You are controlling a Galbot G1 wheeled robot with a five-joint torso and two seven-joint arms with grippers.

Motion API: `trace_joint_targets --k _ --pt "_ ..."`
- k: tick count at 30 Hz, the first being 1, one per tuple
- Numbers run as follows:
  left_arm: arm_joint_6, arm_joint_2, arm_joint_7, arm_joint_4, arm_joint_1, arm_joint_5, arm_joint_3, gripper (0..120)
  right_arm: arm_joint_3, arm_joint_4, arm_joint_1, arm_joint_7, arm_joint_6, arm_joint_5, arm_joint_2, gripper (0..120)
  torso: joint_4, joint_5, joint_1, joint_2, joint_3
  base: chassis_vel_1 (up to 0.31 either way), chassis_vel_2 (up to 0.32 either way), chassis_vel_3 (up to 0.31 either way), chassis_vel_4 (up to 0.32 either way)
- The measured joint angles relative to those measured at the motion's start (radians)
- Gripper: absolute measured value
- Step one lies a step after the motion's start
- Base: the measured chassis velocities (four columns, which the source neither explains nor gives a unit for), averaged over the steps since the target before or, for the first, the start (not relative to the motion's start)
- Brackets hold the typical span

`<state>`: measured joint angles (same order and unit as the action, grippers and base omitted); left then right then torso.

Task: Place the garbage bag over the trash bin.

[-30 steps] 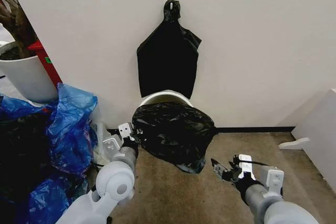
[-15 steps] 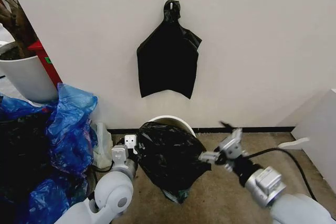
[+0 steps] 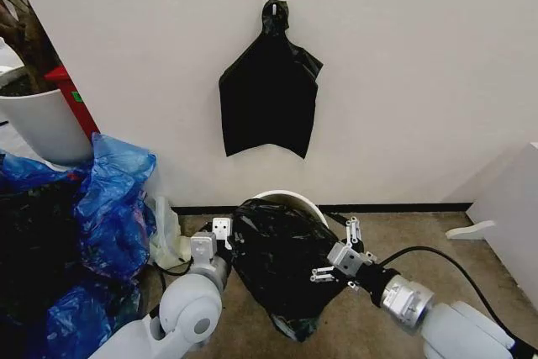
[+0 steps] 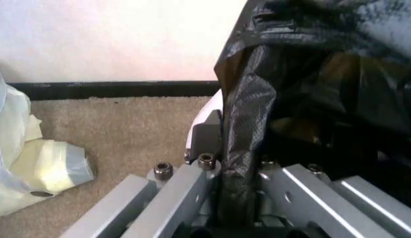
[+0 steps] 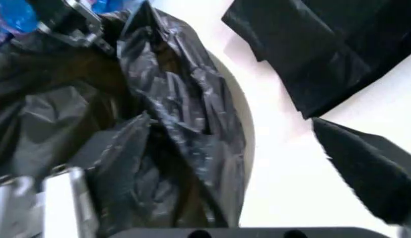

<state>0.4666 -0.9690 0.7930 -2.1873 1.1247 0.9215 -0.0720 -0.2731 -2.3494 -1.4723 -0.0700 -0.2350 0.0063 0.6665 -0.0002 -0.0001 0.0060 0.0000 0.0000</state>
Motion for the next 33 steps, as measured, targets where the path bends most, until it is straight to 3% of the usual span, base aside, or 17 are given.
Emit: trace_joint_targets --k 10,17,23,33 --pt "0.011 0.005 -0.013 -0.009 -0.004 -0.002 -0.014 0 -0.001 0.055 0.027 0.001 0.04 -0.04 -0.007 47 0.0 0.0002 0.0 0.0 0.0 0.0 0.0 0.0 0.0" --pt "0.013 0.008 -0.027 -0.012 -0.006 -0.009 -0.019 0 -0.002 0.077 0.026 0.003 0.055 -0.025 -0.012 26 -0.0001 0.0002 0.0 0.0 0.0 0.0 0.0 0.0 0.0" --pt "0.006 0.028 -0.126 -0.008 0.015 -0.126 -0.036 0 -0.029 0.092 0.036 0.051 0.056 0.081 -0.02 1 0.0 0.0002 0.0 0.0 0.0 0.0 0.0 0.0 0.0" --pt "-0.021 0.049 -0.276 0.0 0.042 -0.306 -0.046 0 -0.049 0.152 0.108 0.061 0.063 0.283 -0.036 0 0.0 0.0001 0.0 0.0 0.0 0.0 0.0 0.0 0.0"
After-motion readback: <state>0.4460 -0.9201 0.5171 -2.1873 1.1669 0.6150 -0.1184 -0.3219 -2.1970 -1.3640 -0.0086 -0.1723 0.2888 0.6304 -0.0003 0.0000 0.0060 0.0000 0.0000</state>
